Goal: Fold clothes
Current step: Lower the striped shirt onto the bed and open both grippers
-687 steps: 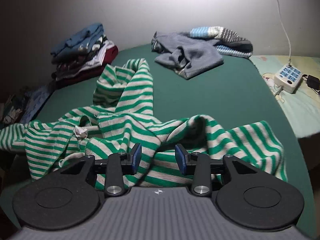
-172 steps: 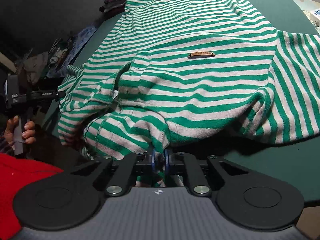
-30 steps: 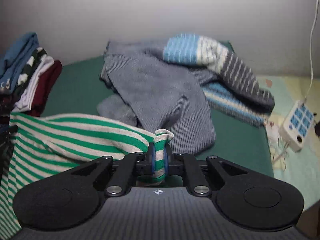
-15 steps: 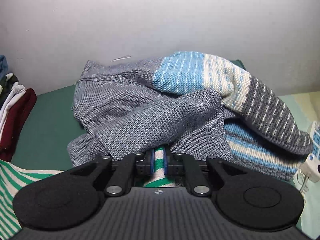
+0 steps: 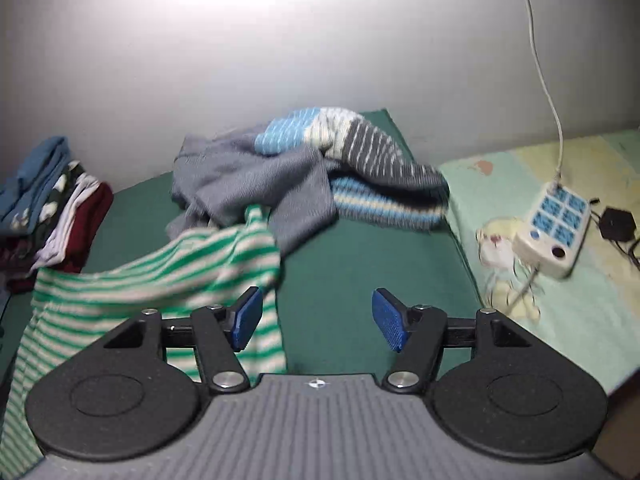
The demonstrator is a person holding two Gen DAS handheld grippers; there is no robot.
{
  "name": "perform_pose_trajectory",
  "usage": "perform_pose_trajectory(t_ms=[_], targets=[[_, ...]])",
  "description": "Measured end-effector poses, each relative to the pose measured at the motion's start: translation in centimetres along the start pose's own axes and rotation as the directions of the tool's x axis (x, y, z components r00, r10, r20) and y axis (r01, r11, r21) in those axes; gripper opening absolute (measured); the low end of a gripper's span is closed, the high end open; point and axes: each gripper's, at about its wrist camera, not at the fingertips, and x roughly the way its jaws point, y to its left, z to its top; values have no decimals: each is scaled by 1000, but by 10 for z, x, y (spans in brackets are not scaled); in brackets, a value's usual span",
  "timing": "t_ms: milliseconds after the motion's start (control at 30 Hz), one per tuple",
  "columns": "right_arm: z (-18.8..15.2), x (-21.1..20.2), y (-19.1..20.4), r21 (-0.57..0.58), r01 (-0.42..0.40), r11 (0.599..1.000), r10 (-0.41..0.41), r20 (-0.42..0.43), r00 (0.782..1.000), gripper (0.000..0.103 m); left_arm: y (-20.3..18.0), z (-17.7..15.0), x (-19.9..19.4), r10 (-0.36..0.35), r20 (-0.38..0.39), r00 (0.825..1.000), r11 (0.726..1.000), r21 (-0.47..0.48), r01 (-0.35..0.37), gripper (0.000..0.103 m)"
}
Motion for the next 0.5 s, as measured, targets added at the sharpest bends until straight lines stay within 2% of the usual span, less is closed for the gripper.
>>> perform_pose_trajectory(t_ms=[100,167,200,300,367,500], targets=[[-56,-54,15,-107,33,994,-35,-18,999,61,-2,-36,-44,-29,-21,999,999,13,30,65],[-95,-84,29,-193,69,979,-71,-4,997,60,-17,-62,-68,-82,-40,996,995,53,84,67],[-114,-98,36,-227,84,970,-85,5,996,60,-25,-73,-77,-119,-57,991,990,67,123,69],[-155,-119,54,-280,65,958,-88,-72,993,60,-49,-105,-99,-223,-106,969,967,101,233,72],[-176,-131,65,-301,42,953,-73,-92,993,59,-66,-122,-110,-275,-134,952,947,134,292,75],[-192,-141,83,-408,-131,903,51,-202,978,50,-83,-139,-134,-291,-146,945,926,205,317,76]])
